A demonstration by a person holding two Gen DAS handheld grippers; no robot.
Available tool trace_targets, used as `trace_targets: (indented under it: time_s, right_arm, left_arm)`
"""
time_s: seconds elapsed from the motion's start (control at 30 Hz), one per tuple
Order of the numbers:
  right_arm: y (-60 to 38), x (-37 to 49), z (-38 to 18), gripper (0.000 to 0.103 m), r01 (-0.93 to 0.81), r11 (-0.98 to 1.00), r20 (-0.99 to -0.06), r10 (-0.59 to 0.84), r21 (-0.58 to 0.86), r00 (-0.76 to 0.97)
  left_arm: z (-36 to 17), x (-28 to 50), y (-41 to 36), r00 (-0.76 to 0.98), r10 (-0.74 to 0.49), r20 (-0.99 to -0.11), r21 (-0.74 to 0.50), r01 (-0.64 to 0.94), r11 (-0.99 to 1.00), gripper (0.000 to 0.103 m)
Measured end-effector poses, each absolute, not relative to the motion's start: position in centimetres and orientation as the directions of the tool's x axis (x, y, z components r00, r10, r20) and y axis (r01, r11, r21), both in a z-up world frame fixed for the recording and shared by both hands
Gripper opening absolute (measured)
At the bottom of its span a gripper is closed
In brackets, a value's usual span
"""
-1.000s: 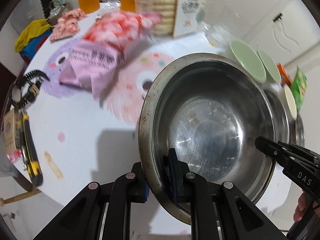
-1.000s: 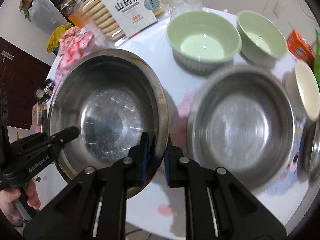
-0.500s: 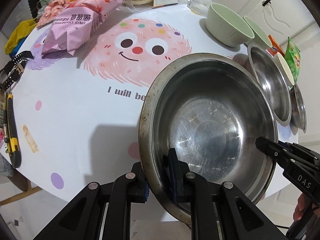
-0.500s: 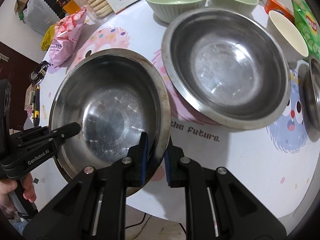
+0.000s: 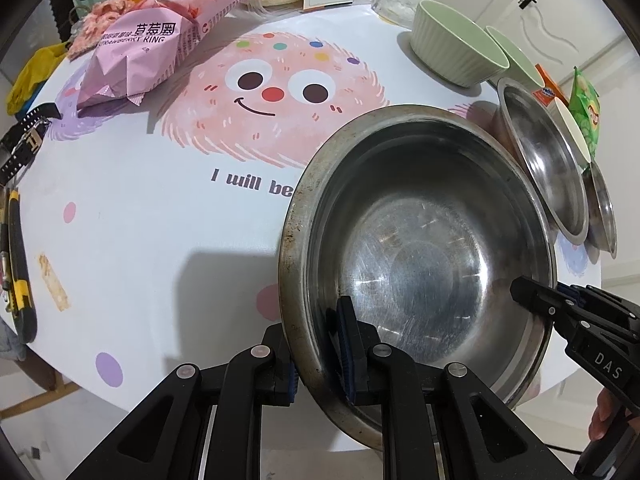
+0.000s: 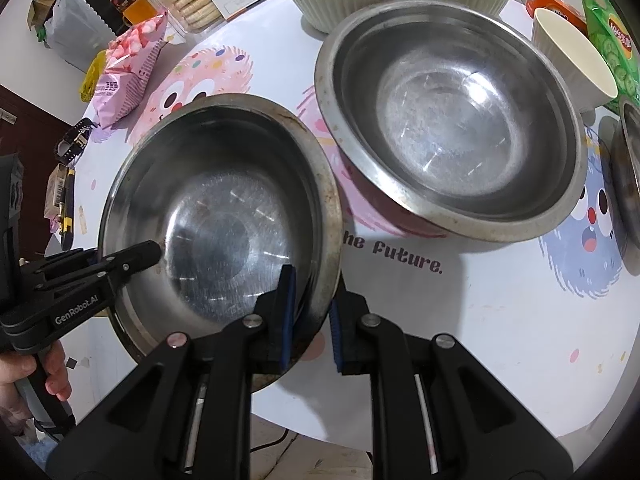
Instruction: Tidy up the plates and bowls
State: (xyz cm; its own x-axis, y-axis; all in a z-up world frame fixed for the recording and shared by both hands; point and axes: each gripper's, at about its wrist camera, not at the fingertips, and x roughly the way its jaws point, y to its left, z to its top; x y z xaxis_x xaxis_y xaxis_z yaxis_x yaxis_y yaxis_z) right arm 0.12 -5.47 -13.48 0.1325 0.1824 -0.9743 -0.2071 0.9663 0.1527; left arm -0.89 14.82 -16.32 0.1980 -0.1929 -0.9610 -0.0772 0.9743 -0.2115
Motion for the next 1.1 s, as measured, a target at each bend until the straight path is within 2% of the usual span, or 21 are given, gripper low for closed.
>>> trace_targets:
  time_s: [0.07, 0.13, 0.17, 0.2, 0.27, 0.3, 0.33, 0.43, 0.5, 0.57, 0.6, 0.63, 0.73, 1.0, 1.1]
  right_arm:
    - [-5.3, 0.1, -13.5, 0.018, -0.211, 0.966, -0.974, 0.18, 0.15, 0.134]
    - [-5.3, 0.1, -13.4, 0.02, -0.207, 0.969, -0.974, 0.169, 0.137, 0.15]
    - [-5.4, 0.1, -13.2, 0.024, -0.204, 0.97, -0.974, 0.164, 0.131, 0.156]
    - [-5.5, 0.2, -13.0, 0.027, -0.197, 0.971, -0.973, 0.164, 0.131, 0.161]
    - [-5.8, 0.3, -12.7, 0.043, -0.188, 0.972, -0.971, 0.171, 0.139, 0.167]
    - [-6.0, 0.3, -12.4, 0.048, -0.181, 0.974, -0.97, 0.17, 0.138, 0.174]
    - [-6.2, 0.2, -12.1, 0.054, -0.178, 0.975, -0.969, 0.166, 0.133, 0.182]
    - [-6.6, -0.1, -11.0, 0.055, -0.17, 0.978, -0.966, 0.156, 0.121, 0.208]
    - [-7.0, -0.4, -10.0, 0.061, -0.166, 0.977, -0.959, 0.173, 0.137, 0.225]
    - [-7.5, -0.7, -9.1, 0.086, -0.161, 0.974, -0.948, 0.197, 0.16, 0.249]
    - [-7.9, -0.8, -8.5, 0.091, -0.156, 0.971, -0.939, 0.216, 0.178, 0.268]
    - [-8.3, -0.8, -8.1, 0.097, -0.149, 0.97, -0.933, 0.226, 0.19, 0.281]
    - [-10.0, -0.5, -7.1, 0.102, -0.103, 0.974, -0.923, 0.225, 0.202, 0.313]
    - [-15.2, 1.6, -6.2, 0.102, 0.043, 0.971, -0.91, 0.206, 0.237, 0.359]
    - [-17.2, 2.5, -6.2, 0.102, 0.097, 0.969, -0.916, 0.179, 0.228, 0.36]
  left_arm:
    - [-16.4, -0.9, 14.9, 0.191, -0.182, -0.965, -0.2, -0.078, 0.977, 0.021]
    - [-16.4, -0.8, 15.0, 0.187, -0.161, -0.969, -0.179, -0.085, 0.98, 0.028]
    - [-16.4, -0.8, 15.0, 0.185, -0.151, -0.971, -0.169, -0.088, 0.982, 0.035]
    - [-16.3, -0.9, 15.2, 0.185, -0.141, -0.973, -0.16, -0.092, 0.983, 0.047]
    - [-15.9, -1.1, 15.6, 0.193, -0.133, -0.972, -0.154, -0.097, 0.983, 0.065]
    - [-15.5, -1.2, 15.9, 0.206, -0.124, -0.971, -0.147, -0.1, 0.984, 0.072]
    - [-15.1, -1.3, 16.1, 0.214, -0.113, -0.97, -0.137, -0.101, 0.985, 0.073]
    - [-13.8, -1.5, 16.9, 0.243, -0.057, -0.968, -0.087, -0.115, 0.989, 0.078]
    - [-12.9, -1.6, 17.3, 0.278, -0.057, -0.959, -0.093, -0.116, 0.989, 0.088]
    - [-11.5, -1.1, 17.1, 0.315, -0.064, -0.947, -0.103, -0.108, 0.989, 0.095]
    - [-10.9, -0.8, 17.1, 0.331, -0.074, -0.941, -0.112, -0.097, 0.989, 0.103]
    - [-10.5, -0.5, 16.8, 0.341, -0.085, -0.936, -0.121, -0.086, 0.989, 0.103]
    - [-9.4, 0.6, 15.9, 0.357, -0.119, -0.927, -0.148, -0.056, 0.987, 0.103]
    - [-8.1, 5.5, 10.6, 0.324, -0.218, -0.92, -0.209, 0.065, 0.976, 0.103]
    - [-8.3, 7.6, 8.3, 0.272, -0.284, -0.92, -0.266, 0.102, 0.959, 0.103]
